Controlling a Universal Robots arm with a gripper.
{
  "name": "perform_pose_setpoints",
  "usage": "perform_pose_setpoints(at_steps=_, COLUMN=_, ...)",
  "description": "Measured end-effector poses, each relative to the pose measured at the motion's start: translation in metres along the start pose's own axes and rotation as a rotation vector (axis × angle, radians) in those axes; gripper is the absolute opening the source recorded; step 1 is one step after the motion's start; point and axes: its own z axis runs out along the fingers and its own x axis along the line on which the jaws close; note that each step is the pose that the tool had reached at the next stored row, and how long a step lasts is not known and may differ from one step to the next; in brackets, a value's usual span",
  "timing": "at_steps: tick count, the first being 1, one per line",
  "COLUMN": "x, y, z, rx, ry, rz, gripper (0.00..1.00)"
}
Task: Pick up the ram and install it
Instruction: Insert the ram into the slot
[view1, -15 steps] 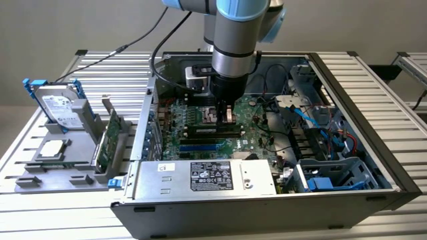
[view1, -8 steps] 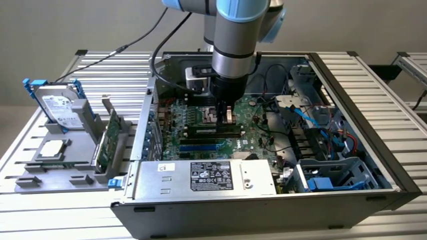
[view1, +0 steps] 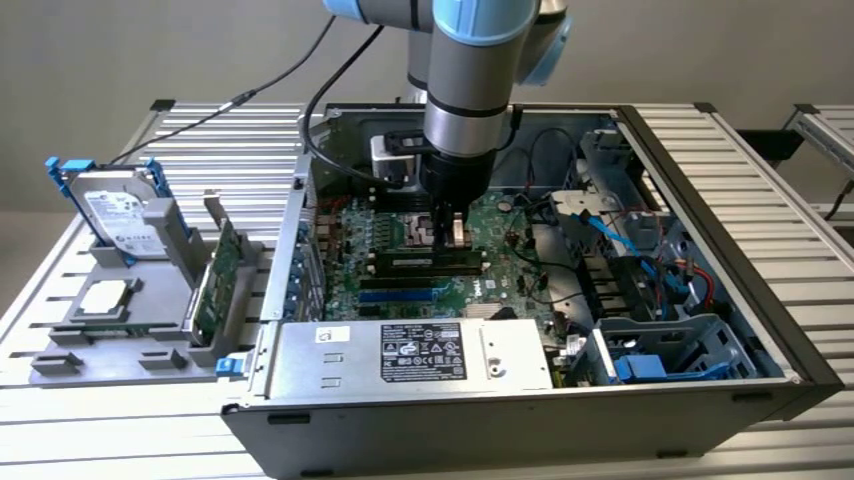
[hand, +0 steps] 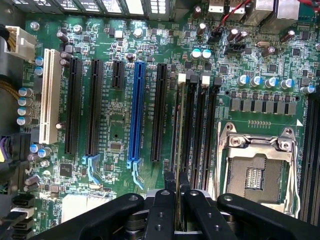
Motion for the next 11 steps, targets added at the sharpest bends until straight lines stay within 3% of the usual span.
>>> perform_pose_setpoints(at_steps=11, x=-0.0002, y=-0.0001, z=0.0022, rx=-0.0003, ry=-0.0002, rz=0.009, gripper=0.14)
